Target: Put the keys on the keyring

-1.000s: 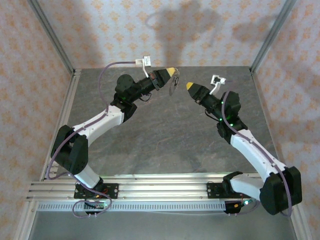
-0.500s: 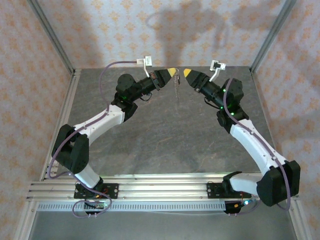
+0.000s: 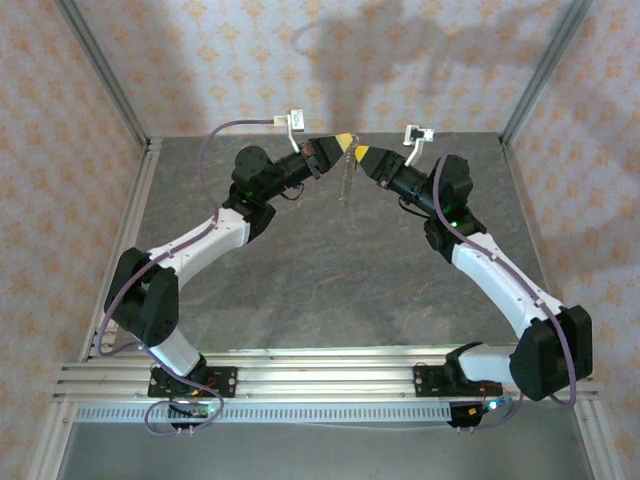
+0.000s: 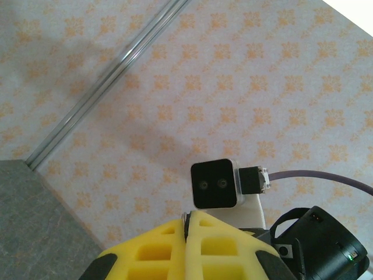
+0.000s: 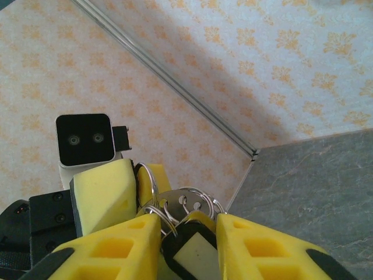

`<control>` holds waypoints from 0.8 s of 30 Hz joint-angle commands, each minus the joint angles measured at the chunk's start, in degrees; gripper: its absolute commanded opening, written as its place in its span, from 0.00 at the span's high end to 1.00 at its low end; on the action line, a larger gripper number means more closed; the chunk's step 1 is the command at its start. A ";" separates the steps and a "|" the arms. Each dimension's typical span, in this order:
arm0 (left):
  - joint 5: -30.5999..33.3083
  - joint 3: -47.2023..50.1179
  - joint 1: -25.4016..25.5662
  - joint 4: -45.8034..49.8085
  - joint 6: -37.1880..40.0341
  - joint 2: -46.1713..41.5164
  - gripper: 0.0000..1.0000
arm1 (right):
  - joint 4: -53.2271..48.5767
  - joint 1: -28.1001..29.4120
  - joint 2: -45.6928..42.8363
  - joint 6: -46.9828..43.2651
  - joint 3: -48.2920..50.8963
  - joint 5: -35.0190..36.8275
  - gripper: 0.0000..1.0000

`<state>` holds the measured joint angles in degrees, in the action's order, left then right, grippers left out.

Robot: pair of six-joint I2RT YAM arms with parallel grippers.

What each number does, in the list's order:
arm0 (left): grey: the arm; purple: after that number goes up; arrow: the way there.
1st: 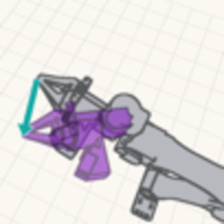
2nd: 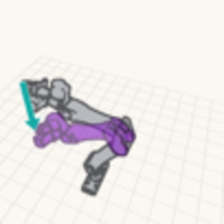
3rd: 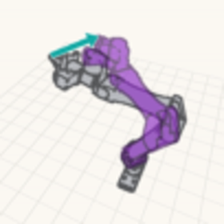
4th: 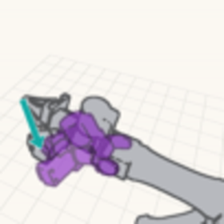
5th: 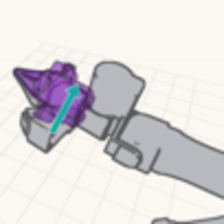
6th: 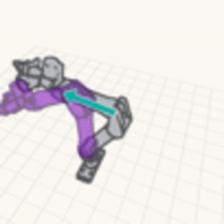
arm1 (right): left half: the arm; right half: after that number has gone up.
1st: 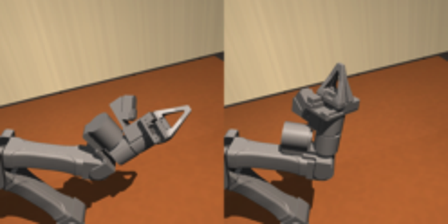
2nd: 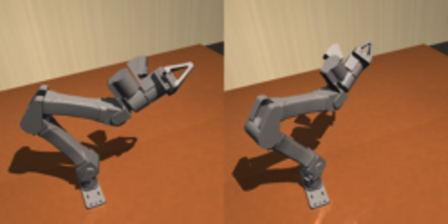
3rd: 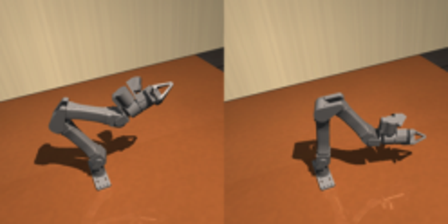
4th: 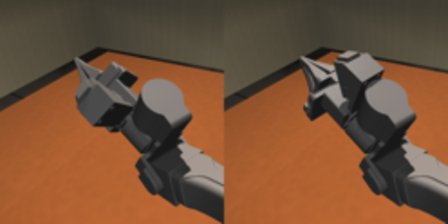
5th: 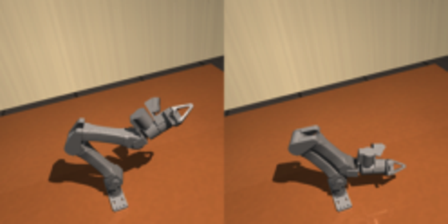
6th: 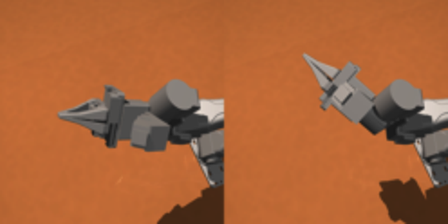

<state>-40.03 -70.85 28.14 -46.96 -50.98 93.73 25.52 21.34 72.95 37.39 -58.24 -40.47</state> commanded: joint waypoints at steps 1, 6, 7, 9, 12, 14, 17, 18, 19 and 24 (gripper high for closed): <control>-1.01 -2.45 0.31 -2.43 0.43 0.69 1.00 | 3.04 0.45 0.13 -0.91 -2.14 -1.06 0.73; -1.01 -2.63 0.26 -2.69 0.12 1.03 1.00 | 3.49 0.55 0.44 -0.82 -2.40 -1.36 0.76; -1.01 -2.71 0.33 -2.70 0.16 1.18 1.00 | 3.49 0.60 0.44 -0.82 -2.48 -1.39 0.77; -1.01 -2.80 0.27 -2.70 0.14 1.22 1.00 | 3.53 0.57 0.67 -0.82 -2.58 -1.44 0.80; -1.01 -2.94 0.32 -2.79 0.08 1.39 1.00 | 3.71 0.64 0.84 -0.82 -2.68 -1.77 0.89; -1.01 -2.98 0.28 -2.81 0.00 1.39 1.00 | 3.68 0.65 0.88 -0.86 -2.60 -2.11 0.96; -1.01 -3.00 0.34 -2.86 0.02 1.26 1.00 | 3.71 0.74 0.81 -1.04 -2.16 -2.53 1.00; -1.01 -2.98 0.34 -2.87 0.06 1.22 1.00 | 3.66 0.73 0.72 -1.09 -1.93 -2.53 1.00; -1.01 -2.98 0.33 -2.87 0.08 1.19 1.00 | 3.68 0.76 0.69 -1.09 -1.67 -2.54 1.00; -1.08 -2.95 0.34 -2.79 0.07 1.00 1.00 | 3.93 1.36 0.70 -1.17 -1.78 -2.62 1.00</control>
<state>-39.81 -71.64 28.03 -46.98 -51.03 95.04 26.52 21.74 73.78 37.19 -58.54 -41.60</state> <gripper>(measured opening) 0.047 0.046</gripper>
